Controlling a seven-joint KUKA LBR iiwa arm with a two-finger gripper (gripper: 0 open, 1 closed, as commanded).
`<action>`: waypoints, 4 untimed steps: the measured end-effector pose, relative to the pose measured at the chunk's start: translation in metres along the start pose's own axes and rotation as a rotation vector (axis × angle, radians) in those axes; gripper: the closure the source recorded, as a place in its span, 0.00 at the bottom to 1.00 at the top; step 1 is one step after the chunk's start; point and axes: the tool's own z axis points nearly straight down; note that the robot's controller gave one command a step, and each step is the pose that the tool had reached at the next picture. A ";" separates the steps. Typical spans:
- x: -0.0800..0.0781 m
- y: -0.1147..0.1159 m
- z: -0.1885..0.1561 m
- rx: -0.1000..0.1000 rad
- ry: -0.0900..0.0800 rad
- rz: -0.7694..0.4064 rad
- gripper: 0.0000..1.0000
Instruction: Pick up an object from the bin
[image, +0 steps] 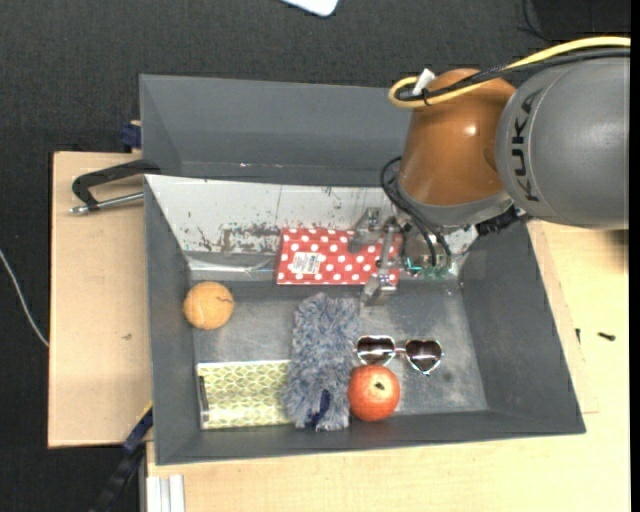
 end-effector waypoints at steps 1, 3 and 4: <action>0.017 0.057 0.088 -0.006 -0.004 0.131 1.00; 0.047 0.061 0.089 -0.004 -0.024 0.108 1.00; 0.043 -0.018 -0.096 0.001 0.000 0.251 1.00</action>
Offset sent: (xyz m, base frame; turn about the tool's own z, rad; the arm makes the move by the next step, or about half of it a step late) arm 0.0000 0.0000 0.0000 0.0000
